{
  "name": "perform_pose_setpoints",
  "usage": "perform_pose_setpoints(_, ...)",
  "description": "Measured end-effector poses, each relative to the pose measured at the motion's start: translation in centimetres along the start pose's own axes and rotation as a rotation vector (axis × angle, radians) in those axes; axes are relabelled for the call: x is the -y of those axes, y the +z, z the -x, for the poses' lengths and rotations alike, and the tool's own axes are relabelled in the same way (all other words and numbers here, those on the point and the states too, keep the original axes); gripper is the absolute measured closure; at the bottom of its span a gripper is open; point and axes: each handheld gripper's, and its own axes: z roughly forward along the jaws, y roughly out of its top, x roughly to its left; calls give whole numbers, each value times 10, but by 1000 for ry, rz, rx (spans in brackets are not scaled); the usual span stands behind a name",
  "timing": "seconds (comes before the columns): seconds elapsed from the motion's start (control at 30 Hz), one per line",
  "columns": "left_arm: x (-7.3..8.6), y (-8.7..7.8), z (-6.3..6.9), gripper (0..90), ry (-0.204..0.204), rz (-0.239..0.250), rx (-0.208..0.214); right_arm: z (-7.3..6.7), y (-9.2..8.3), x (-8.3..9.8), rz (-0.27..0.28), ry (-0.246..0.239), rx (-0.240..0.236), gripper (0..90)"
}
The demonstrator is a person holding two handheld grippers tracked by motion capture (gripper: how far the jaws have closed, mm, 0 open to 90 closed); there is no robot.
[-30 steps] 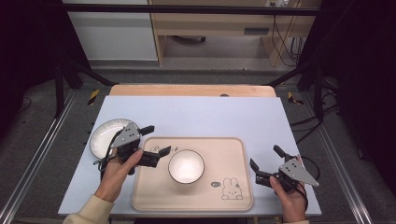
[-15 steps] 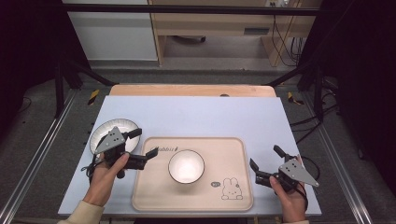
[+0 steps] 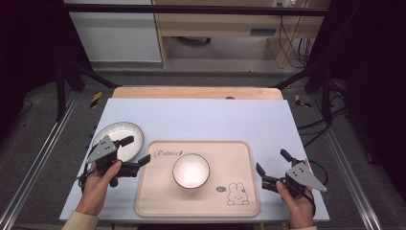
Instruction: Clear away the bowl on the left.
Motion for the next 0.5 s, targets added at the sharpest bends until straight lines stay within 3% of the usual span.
perform_pose_setpoints(0.5, 21, -11, -13, 30, -3, -14, -35, 0, 0, 0, -1, 4, -1, 29)
